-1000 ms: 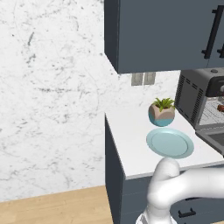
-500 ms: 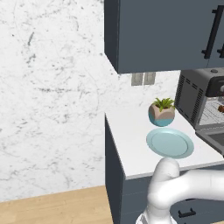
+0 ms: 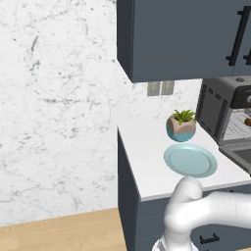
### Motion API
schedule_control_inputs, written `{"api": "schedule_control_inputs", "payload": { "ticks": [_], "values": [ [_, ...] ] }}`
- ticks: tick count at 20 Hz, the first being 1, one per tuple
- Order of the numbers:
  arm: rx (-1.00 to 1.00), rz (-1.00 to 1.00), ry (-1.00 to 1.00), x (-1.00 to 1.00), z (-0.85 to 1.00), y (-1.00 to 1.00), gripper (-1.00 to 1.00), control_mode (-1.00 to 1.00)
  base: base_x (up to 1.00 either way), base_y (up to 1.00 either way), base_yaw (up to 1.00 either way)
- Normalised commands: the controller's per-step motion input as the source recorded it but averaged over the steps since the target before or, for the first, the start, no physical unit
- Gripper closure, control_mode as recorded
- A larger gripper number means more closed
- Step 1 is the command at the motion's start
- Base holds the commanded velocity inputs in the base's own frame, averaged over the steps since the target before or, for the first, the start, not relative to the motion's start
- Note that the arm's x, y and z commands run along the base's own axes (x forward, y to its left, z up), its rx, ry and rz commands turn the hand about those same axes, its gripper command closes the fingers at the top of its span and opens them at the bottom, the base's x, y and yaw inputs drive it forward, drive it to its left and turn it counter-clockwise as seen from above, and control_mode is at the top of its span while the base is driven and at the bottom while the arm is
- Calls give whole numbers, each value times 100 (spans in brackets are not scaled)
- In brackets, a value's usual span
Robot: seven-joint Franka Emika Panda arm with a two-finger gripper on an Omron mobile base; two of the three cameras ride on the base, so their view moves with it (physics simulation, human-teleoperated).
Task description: Pick up the kebab skewer and baguette bread, and place them inside the toaster oven. Close the toaster oven door and start by setting the timer.
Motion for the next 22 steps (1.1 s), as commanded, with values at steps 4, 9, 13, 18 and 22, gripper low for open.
{"api": "schedule_control_inputs", "payload": {
  "ticks": [4,9,13,18,22],
  "values": [
    [-2,0,0,-19,1,4,100,-100,0,0,0],
    [0,0,0,-5,36,1,100,-100,0,0,0],
    [0,1,0,0,33,4,100,-100,0,0,0],
    [0,2,0,4,8,12,100,-100,0,0,0],
    [0,5,0,12,0,19,100,-100,0,0,0]
  ]
}}
